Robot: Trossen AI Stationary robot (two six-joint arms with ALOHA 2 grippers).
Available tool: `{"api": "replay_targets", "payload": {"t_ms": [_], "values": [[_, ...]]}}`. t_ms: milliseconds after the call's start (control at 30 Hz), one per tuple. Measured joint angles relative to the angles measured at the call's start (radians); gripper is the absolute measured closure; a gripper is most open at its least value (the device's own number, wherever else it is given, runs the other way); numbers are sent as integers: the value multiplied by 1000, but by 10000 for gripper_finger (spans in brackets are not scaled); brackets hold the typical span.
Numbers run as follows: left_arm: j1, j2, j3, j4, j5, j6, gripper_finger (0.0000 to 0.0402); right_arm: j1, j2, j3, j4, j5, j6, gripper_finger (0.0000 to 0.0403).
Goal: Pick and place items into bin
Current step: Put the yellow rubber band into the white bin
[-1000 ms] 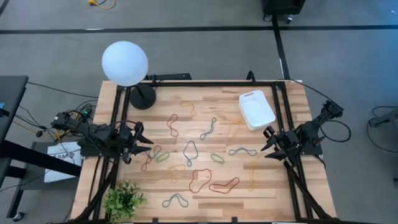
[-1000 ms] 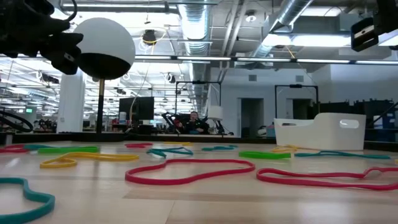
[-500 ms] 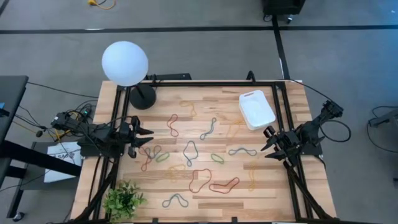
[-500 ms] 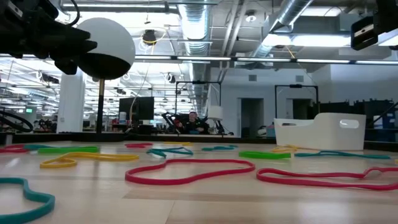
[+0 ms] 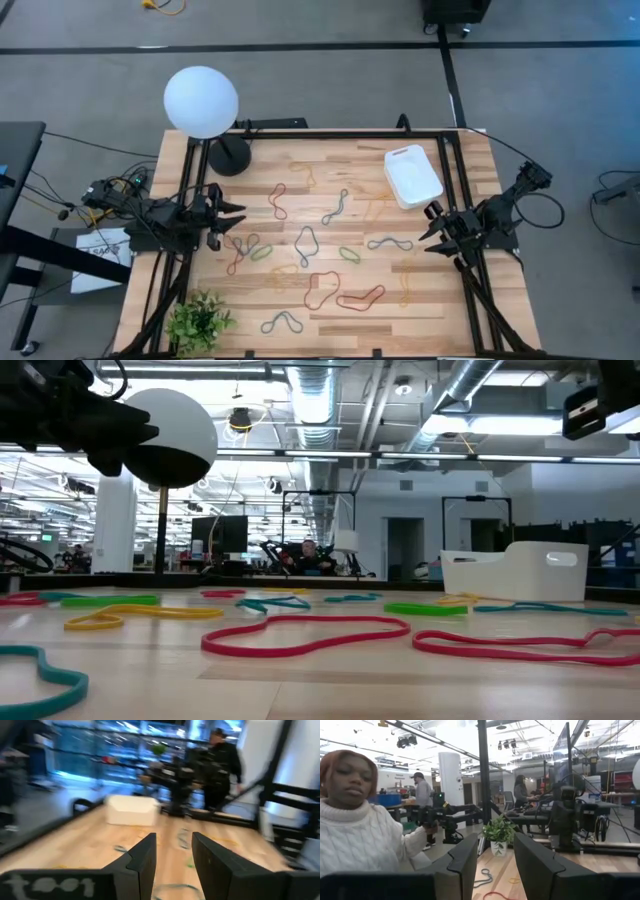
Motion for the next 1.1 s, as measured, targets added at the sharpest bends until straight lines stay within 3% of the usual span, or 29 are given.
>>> {"api": "replay_targets", "payload": {"t_ms": [100, 200, 567, 833, 1100], "values": [[1, 0, 0, 23, -76, 58, 288, 0, 0, 0, 3, 0, 3, 280], [0, 0, 0, 15, -82, 76, 288, 0, 0, 0, 9, 0, 3, 280], [0, 2, 4, -73, 69, -125, 288, 0, 0, 0, 15, 0, -8, 280], [0, 2, 4, -75, 66, -205, 288, 0, 0, 0, 39, 0, -57, 280], [0, 2, 3, -73, 60, -232, 288, 0, 0, 0, 36, 0, 30, 280]]}}
